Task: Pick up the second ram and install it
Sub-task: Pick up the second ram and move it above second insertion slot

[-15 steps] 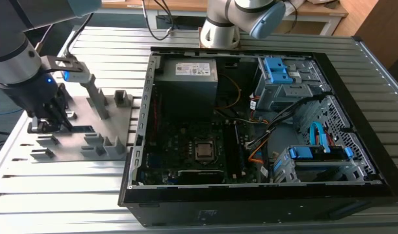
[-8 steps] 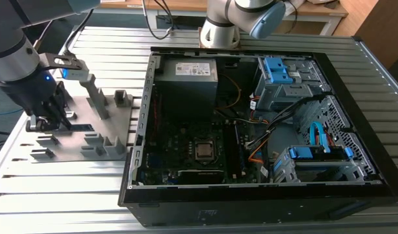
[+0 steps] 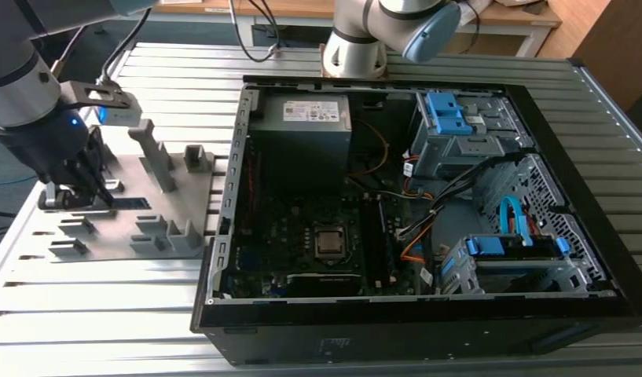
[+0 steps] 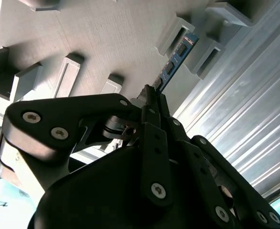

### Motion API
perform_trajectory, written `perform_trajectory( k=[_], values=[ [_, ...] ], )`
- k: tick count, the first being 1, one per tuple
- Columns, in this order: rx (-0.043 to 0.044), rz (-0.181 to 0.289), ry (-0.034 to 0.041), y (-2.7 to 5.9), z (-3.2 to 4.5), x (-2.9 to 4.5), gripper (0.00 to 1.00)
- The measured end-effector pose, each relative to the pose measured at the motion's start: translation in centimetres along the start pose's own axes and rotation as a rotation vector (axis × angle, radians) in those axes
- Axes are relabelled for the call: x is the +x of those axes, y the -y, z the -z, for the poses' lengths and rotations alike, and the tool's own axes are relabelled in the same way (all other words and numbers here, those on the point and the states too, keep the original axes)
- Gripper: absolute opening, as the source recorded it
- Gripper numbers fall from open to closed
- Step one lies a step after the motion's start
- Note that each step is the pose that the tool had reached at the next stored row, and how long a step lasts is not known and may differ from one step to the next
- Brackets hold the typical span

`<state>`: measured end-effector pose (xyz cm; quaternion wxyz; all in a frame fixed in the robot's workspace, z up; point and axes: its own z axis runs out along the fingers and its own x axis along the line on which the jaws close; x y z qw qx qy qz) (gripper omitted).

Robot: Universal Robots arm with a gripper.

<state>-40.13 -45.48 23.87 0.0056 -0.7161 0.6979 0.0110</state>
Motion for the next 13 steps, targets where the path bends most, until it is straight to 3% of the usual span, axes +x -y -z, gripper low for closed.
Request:
perform_trajectory(
  k=[13],
  values=[
    [0.0000,0.000,0.0016,0.00,1.20,-0.03,0.14]
  ],
)
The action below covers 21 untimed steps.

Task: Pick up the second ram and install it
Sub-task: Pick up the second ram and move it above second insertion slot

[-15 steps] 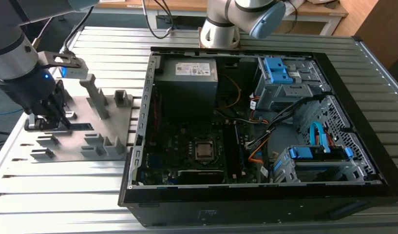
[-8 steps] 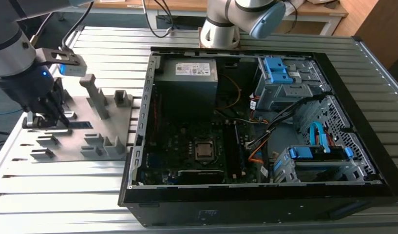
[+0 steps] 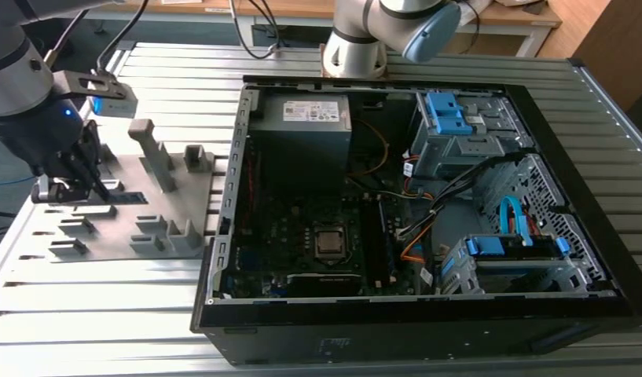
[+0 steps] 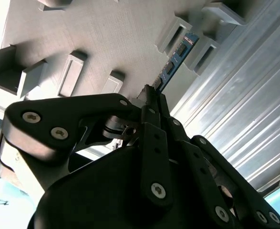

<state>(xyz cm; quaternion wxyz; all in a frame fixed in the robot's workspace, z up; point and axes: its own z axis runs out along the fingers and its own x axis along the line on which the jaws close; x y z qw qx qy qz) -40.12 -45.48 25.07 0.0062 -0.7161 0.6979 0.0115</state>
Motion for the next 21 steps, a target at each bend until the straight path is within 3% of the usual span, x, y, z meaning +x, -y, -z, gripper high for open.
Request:
perform_trajectory(
  k=[21],
  values=[
    [0.0001,0.000,0.0019,0.00,1.88,-0.05,0.14]
  ],
)
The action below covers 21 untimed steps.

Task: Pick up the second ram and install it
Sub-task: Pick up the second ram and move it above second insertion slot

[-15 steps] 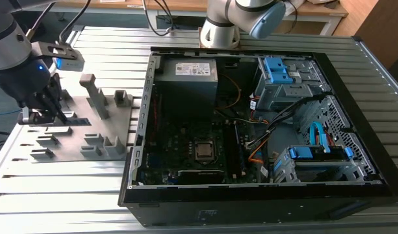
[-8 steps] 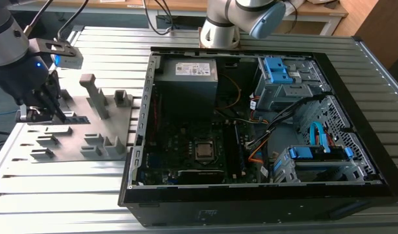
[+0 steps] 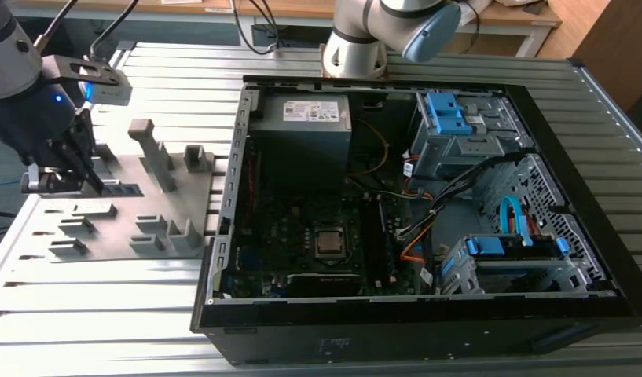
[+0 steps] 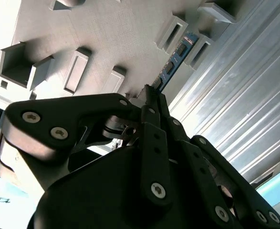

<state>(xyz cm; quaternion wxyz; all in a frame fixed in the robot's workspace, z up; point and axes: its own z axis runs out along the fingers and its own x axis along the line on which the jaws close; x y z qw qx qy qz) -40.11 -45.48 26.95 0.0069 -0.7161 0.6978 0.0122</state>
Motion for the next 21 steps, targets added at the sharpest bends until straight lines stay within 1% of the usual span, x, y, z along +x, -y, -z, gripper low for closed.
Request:
perform_trajectory(
  k=[21],
  values=[
    [0.0000,0.000,0.0008,-0.01,1.97,-0.05,0.14]
  ],
)
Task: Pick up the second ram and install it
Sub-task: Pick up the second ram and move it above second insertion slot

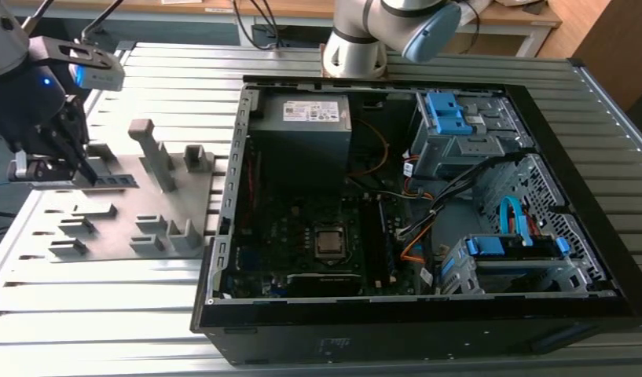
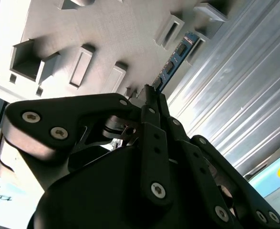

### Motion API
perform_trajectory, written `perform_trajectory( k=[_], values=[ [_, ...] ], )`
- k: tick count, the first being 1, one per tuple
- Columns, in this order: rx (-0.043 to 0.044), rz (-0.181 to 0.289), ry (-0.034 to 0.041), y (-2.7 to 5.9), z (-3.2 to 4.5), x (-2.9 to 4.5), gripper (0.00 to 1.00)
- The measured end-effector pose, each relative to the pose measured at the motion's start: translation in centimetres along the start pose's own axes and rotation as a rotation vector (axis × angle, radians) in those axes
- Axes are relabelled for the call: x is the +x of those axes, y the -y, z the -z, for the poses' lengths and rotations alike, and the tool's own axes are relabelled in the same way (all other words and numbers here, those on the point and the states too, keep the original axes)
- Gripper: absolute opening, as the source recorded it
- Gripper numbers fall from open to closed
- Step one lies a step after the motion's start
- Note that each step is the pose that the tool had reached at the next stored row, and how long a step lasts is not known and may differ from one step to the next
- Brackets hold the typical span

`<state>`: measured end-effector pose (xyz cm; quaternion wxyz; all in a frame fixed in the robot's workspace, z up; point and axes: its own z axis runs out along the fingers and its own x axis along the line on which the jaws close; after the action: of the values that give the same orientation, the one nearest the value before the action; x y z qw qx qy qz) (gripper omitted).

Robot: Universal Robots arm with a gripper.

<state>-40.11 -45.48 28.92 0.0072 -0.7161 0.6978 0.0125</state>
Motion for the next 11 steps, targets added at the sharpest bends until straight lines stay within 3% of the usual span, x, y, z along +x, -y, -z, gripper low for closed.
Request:
perform_trajectory(
  k=[11],
  values=[
    [0.0001,0.000,0.0001,-0.01,0.91,-0.03,0.14]
  ],
)
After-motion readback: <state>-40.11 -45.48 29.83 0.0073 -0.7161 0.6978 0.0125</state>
